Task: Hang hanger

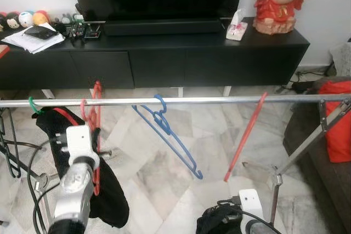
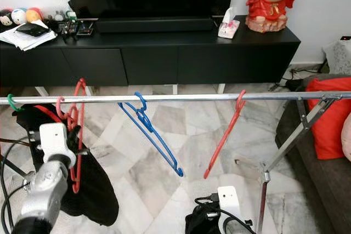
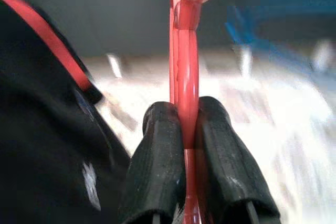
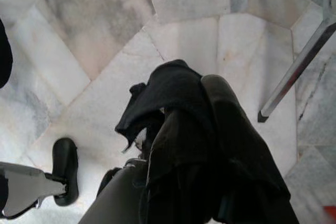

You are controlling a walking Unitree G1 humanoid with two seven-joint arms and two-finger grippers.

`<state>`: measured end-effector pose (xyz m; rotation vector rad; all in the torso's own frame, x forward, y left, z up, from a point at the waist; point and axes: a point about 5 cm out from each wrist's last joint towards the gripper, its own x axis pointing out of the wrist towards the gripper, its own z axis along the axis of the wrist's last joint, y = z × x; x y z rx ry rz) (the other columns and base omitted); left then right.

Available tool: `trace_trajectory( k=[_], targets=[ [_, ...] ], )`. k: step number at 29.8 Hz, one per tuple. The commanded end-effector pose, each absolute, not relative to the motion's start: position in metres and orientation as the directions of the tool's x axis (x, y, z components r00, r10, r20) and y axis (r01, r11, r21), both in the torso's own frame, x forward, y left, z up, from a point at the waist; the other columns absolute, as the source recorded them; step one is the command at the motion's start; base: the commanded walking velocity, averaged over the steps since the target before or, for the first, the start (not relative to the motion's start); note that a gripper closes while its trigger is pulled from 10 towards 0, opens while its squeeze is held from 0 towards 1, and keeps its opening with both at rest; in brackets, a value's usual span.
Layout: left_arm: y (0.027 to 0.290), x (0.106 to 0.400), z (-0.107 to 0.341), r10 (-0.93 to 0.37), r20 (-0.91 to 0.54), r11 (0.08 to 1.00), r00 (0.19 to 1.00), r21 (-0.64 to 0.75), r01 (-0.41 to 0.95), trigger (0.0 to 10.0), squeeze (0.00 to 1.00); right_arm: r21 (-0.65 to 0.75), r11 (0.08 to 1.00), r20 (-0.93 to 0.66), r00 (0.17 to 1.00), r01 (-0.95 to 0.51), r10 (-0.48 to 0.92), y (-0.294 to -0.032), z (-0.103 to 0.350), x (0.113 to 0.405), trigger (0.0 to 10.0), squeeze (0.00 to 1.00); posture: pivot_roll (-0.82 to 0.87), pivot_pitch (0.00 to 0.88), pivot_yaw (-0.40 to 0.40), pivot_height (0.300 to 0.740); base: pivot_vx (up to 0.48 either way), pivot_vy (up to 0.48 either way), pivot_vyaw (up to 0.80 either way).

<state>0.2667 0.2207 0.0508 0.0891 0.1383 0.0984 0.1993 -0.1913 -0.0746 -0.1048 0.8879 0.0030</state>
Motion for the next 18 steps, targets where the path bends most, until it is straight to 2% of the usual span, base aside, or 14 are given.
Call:
trace_trajectory(
  k=[1, 4, 9, 12, 15, 18],
  targets=[
    [0.216, 0.256, 0.041, 0.059, -0.168, 0.991, 0.984, 0.129, -0.037, 10.0, 0.00, -0.092, 0.995, -0.778, 0.626, -0.047, -0.042, -0.192, -0.076, 0.196, 10.0, 0.00, -0.07, 0.000, 0.043, 0.740, 0.000, 0.000, 0.00],
    [0.215, 0.238, 0.024, 0.008, -0.231, 0.986, 0.973, 0.164, 0.030, 10.0, 0.00, -0.094, 0.994, -0.780, 0.624, -0.049, -0.043, -0.192, -0.076, 0.196, 10.0, 0.00, -0.06, 0.000, 0.040, 0.740, 0.000, 0.000, 0.00],
    [0.228, 0.217, -0.013, 0.104, -0.395, 0.982, 0.913, 0.187, -0.031, 10.0, 0.00, -0.093, 0.994, -0.777, 0.628, -0.054, -0.039, -0.192, -0.075, 0.198, 10.0, 0.00, -0.07, 0.000, 0.038, 0.740, 0.000, 0.000, 0.00],
    [0.227, 0.212, -0.024, 0.107, -0.443, 0.981, 0.890, 0.194, -0.022, 10.0, 0.00, -0.092, 0.995, -0.774, 0.631, -0.050, -0.040, -0.192, -0.075, 0.199, 10.0, 0.00, -0.07, 0.000, 0.038, 0.740, 0.000, 0.000, 0.00],
    [0.226, 0.195, -0.050, 0.142, -0.576, 0.977, 0.805, 0.210, -0.022, 10.0, 0.00, -0.094, 0.995, -0.774, 0.632, -0.046, -0.044, -0.192, -0.074, 0.200, 10.0, 0.00, -0.07, 0.000, 0.038, 0.740, 0.000, 0.000, 0.00],
    [0.227, 0.181, -0.063, 0.183, -0.644, 0.975, 0.743, 0.215, -0.053, 10.0, 0.00, -0.094, 0.995, -0.774, 0.632, -0.044, -0.046, -0.192, -0.074, 0.200, 10.0, 0.00, -0.07, 0.000, 0.040, 0.740, 0.000, 0.000, 0.00]
  ],
)
